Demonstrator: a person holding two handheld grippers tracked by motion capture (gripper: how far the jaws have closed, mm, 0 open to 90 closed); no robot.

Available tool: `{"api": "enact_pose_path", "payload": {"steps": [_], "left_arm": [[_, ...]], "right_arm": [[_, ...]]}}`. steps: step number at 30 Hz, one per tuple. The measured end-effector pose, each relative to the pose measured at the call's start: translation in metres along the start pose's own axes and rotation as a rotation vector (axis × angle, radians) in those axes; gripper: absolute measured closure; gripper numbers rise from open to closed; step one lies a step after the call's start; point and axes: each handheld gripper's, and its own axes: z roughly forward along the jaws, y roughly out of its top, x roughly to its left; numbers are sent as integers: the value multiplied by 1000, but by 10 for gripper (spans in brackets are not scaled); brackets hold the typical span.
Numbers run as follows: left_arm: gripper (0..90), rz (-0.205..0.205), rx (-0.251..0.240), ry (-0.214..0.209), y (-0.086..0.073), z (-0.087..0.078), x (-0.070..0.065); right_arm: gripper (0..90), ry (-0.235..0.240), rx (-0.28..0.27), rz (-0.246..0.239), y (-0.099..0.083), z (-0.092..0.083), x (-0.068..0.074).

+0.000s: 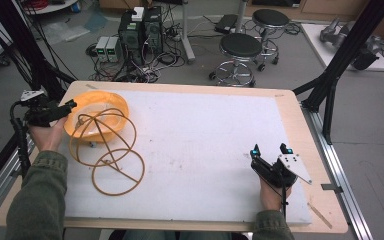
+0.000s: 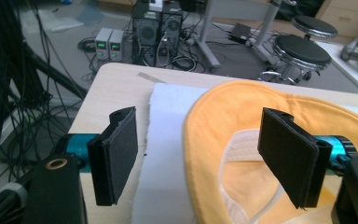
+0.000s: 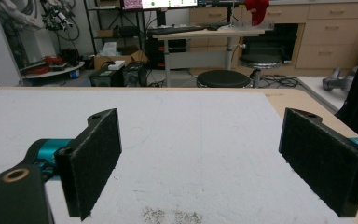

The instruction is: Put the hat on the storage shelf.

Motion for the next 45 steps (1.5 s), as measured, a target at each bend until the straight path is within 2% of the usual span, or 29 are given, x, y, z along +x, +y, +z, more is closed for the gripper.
{"api": "enact_pose_path", "payload": {"steps": [1, 5, 11, 15, 17, 21, 22, 23, 24, 26, 29, 36, 39, 42, 45], "left_arm": [[289, -13, 9, 2, 0, 1, 2], [307, -23, 32, -20, -2, 4, 1], [312, -41, 78, -31, -6, 11, -2], [378, -42, 91, -49, -7, 12, -4], [426, -30, 85, -58, -7, 11, -6], [527, -14, 79, -52, -6, 10, -8], [527, -8, 77, -45, -6, 9, -9], [675, -5, 75, -41, -6, 9, -9], [675, -4, 76, -44, -5, 8, -9], [854, -3, 69, -44, -4, 5, -9], [862, 15, 63, -26, -4, 3, -13], [865, 35, 42, -30, -3, 1, -17], [865, 46, 26, -37, -2, -2, -19], [866, 89, -8, -59, 0, -9, -25], [867, 91, -26, -71, 1, -13, -28]], "right_arm": [[119, 6, 0, -6, 0, 0, 0], [119, 9, 1, -6, 0, 1, 1], [119, 11, -1, -10, 0, 0, 1], [119, 11, 0, -10, 0, 0, 1], [119, 12, -1, -10, 0, 0, 1], [119, 13, 0, -11, 0, 0, 1], [119, 12, 0, -12, 0, 0, 1], [119, 19, 6, -9, 0, 0, 2], [119, 19, 6, -9, 0, 0, 2], [119, 21, 5, -14, 0, 1, 1], [119, 21, 5, -14, 0, 1, 1], [119, 21, 1, -16, 0, 0, 1], [119, 23, 1, -17, 0, 0, 1], [119, 25, -3, -18, 0, 0, 1], [119, 30, 4, -10, 0, 0, 2]]}}
